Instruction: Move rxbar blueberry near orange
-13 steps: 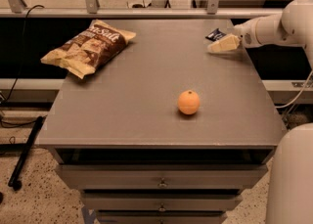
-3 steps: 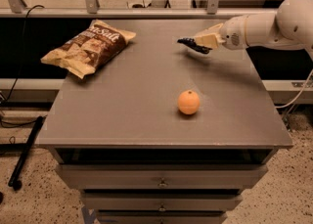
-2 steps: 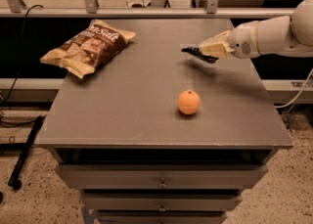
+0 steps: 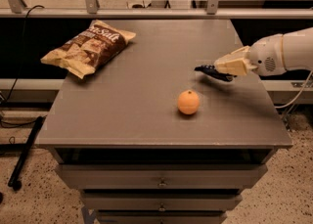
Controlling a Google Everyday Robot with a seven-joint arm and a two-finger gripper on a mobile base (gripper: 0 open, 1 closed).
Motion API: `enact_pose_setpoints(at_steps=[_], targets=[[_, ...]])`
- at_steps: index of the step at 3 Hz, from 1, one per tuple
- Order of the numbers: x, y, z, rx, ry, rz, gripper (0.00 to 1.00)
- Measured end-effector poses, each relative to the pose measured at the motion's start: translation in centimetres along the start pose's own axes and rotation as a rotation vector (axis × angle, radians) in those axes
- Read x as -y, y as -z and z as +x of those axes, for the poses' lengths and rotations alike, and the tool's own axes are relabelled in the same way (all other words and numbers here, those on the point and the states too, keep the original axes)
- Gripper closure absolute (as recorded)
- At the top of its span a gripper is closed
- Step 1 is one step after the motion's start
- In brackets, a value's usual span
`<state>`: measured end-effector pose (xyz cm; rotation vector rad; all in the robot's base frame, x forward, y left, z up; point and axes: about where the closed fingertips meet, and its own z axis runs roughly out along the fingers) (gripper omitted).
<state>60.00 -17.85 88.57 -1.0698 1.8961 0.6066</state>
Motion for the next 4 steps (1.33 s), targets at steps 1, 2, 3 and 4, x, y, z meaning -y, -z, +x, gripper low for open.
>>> enact_pose_setpoints(at_steps=[1, 2, 3, 4], targets=[[-1.2, 0.9, 1.5, -0.036, -0.027, -0.011, 0.82], [-2.3, 1.5, 2.3, -0.057, -0.049, -0.023, 0.51], [-2.9, 1.9, 2.5, -0.063, -0.058, -0.028, 0.28], [-3.9, 2.6, 2.3, -0.061, -0.064, -0.031, 0.05]])
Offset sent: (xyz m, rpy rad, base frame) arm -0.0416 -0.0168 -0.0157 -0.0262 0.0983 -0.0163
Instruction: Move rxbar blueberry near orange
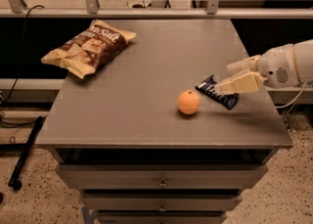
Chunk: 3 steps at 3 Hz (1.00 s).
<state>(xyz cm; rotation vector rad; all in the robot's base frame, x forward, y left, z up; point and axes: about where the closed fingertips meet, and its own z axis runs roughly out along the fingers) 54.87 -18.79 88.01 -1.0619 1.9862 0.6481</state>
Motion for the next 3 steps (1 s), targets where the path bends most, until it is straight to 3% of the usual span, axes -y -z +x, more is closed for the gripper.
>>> enact_pose_setpoints(at_steps=[1, 2, 3], targets=[[-0.6, 0.6, -0.2, 0.004, 0.000, 0.004, 0.00], [1.6, 3.0, 0.0, 0.032, 0.011, 0.073, 0.00], [5.0, 7.5, 0.2, 0.108, 0.042, 0.149, 0.00]])
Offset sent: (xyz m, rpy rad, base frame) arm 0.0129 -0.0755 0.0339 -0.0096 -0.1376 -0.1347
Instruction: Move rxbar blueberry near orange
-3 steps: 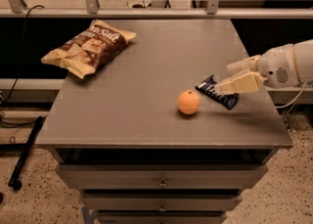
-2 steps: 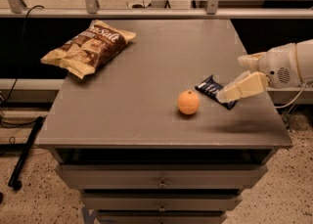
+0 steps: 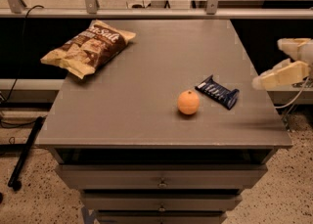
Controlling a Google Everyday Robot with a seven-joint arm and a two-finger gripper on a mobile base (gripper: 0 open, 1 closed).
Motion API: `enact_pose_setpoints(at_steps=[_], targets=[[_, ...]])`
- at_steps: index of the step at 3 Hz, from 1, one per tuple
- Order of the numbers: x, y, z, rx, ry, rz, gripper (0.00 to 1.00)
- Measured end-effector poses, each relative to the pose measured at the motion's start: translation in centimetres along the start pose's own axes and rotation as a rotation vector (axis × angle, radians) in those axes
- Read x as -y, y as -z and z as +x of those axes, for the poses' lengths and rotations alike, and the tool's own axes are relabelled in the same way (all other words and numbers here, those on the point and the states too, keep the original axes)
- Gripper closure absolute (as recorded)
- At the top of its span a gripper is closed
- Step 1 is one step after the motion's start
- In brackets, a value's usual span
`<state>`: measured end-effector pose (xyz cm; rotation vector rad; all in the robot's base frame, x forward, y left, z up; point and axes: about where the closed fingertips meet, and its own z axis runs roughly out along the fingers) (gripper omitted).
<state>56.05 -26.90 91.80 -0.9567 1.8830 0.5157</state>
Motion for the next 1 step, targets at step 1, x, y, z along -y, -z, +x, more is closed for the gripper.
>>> enact_pose_setpoints(at_steps=[1], targets=[[0.68, 0.66, -1.41, 0.020, 0.023, 0.019, 0.00]])
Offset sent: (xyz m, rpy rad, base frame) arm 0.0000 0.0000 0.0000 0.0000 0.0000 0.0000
